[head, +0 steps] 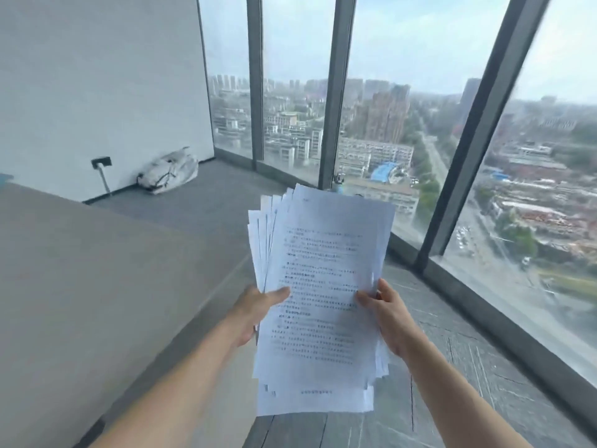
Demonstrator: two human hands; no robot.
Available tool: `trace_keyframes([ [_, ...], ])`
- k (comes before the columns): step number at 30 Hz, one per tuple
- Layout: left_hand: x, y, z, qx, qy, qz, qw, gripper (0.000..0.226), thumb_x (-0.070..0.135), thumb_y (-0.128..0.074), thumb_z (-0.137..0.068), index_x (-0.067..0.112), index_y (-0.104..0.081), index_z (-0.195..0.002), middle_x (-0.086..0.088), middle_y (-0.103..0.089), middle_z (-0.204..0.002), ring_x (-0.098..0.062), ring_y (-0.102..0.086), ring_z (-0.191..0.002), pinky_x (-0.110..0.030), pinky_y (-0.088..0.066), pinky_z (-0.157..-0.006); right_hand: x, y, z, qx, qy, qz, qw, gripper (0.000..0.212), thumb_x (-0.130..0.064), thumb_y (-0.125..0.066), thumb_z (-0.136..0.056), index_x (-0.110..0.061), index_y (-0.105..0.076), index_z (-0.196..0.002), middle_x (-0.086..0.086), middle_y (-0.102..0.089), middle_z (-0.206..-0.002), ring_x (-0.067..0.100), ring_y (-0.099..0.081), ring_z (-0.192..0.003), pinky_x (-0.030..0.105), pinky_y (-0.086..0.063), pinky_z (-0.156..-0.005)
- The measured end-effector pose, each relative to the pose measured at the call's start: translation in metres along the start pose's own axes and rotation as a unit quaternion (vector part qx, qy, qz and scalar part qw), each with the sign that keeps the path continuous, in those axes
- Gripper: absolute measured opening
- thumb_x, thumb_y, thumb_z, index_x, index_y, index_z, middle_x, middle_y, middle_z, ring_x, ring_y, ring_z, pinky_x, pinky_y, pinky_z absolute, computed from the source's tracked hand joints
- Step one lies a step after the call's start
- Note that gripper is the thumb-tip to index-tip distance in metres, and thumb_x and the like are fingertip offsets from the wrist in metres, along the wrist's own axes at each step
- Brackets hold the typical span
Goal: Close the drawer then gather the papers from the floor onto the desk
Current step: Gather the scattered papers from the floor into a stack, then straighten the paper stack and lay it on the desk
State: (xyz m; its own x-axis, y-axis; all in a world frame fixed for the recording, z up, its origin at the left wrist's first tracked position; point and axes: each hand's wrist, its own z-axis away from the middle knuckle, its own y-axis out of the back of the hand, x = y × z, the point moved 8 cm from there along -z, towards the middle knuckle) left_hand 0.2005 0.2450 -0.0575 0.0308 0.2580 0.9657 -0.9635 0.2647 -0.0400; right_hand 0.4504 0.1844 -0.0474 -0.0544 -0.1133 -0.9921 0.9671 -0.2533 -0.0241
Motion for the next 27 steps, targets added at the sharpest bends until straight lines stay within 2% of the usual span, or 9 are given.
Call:
trace_keyframes([
  [4,0.094,0.015,0.069,0.016,-0.093,-0.028,0.995,0.026,0.017,-0.07,-0.091,0.018,-0.072,-0.118,-0.002,-0.076,-0.117,-0.023,-0.071,-0.109,-0.047,-0.053,-0.1,-0.095,-0.022,0.04,-0.008,0.08,0.011,0.997,0.024,-0.001,-0.063,-0.093,-0.008,-0.066,-0.115,0.016,-0.076,-0.106,0.037,-0.074,-0.095,0.049,-0.062,-0.082],
  [8,0.184,0.053,0.156,0.083,-0.178,-0.042,0.98,0.032,0.014,-0.069,-0.091,0.009,-0.069,-0.123,-0.008,-0.073,-0.122,-0.026,-0.069,-0.111,-0.044,-0.052,-0.1,-0.191,-0.069,0.09,-0.036,0.151,-0.005,0.988,0.018,0.001,-0.062,-0.092,-0.008,-0.066,-0.107,0.016,-0.076,-0.103,0.028,-0.076,-0.081,0.038,-0.062,-0.071],
  [10,0.222,0.076,0.207,0.114,-0.212,-0.052,0.969,0.033,0.016,-0.07,-0.091,0.009,-0.068,-0.123,-0.005,-0.072,-0.12,-0.024,-0.068,-0.112,-0.039,-0.051,-0.1,-0.231,-0.101,0.115,-0.054,0.173,-0.023,0.983,0.018,0.001,-0.063,-0.092,-0.011,-0.066,-0.105,0.015,-0.075,-0.102,0.028,-0.075,-0.082,0.04,-0.062,-0.073],
  [14,0.28,0.136,0.314,0.194,-0.262,-0.059,0.944,0.012,0.02,-0.074,-0.088,0.02,-0.069,-0.098,0.0,-0.073,-0.104,-0.019,-0.067,-0.099,-0.038,-0.05,-0.099,-0.299,-0.177,0.173,-0.109,0.226,-0.045,0.967,0.024,0.0,-0.063,-0.089,-0.016,-0.068,-0.107,0.011,-0.075,-0.104,0.029,-0.074,-0.09,0.042,-0.063,-0.078],
  [17,0.308,0.182,0.387,0.242,-0.279,-0.062,0.927,0.019,0.02,-0.076,-0.087,0.017,-0.07,-0.105,-0.007,-0.074,-0.111,-0.024,-0.07,-0.099,-0.045,-0.053,-0.097,-0.342,-0.237,0.22,-0.159,0.254,-0.056,0.952,0.025,0.003,-0.062,-0.088,-0.019,-0.067,-0.097,0.007,-0.074,-0.098,0.027,-0.073,-0.09,0.044,-0.062,-0.081],
  [19,0.321,0.21,0.436,0.275,-0.291,-0.067,0.914,0.017,0.018,-0.074,-0.088,0.018,-0.071,-0.104,-0.005,-0.074,-0.108,-0.023,-0.07,-0.096,-0.043,-0.054,-0.096,-0.363,-0.276,0.249,-0.195,0.265,-0.056,0.943,0.022,0.004,-0.063,-0.084,-0.015,-0.068,-0.095,0.011,-0.075,-0.102,0.033,-0.073,-0.097,0.052,-0.059,-0.089],
  [21,0.331,0.236,0.48,0.302,-0.308,-0.067,0.9,0.021,0.015,-0.073,-0.089,0.015,-0.071,-0.109,-0.005,-0.073,-0.11,-0.021,-0.07,-0.094,-0.039,-0.053,-0.093,-0.381,-0.313,0.276,-0.236,0.277,-0.06,0.929,0.022,0.004,-0.06,-0.084,-0.013,-0.07,-0.096,0.012,-0.075,-0.106,0.035,-0.071,-0.103,0.052,-0.057,-0.093],
  [24,0.336,0.268,0.538,0.342,-0.323,-0.079,0.879,0.033,0.015,-0.071,-0.09,0.01,-0.066,-0.123,-0.002,-0.072,-0.111,-0.018,-0.069,-0.095,-0.035,-0.053,-0.089,-0.395,-0.362,0.313,-0.289,0.287,-0.079,0.91,0.027,0.008,-0.052,-0.088,-0.013,-0.068,-0.094,0.006,-0.074,-0.1,0.03,-0.071,-0.099,0.044,-0.059,-0.087],
  [27,0.331,0.296,0.581,0.378,-0.33,-0.086,0.861,0.038,0.014,-0.069,-0.091,0.01,-0.064,-0.129,-0.004,-0.071,-0.121,-0.021,-0.069,-0.106,-0.04,-0.052,-0.098,-0.398,-0.406,0.343,-0.342,0.288,-0.102,0.889,0.034,0.01,-0.048,-0.09,-0.018,-0.068,-0.094,0.001,-0.074,-0.097,0.022,-0.071,-0.09,0.034,-0.058,-0.075],
])
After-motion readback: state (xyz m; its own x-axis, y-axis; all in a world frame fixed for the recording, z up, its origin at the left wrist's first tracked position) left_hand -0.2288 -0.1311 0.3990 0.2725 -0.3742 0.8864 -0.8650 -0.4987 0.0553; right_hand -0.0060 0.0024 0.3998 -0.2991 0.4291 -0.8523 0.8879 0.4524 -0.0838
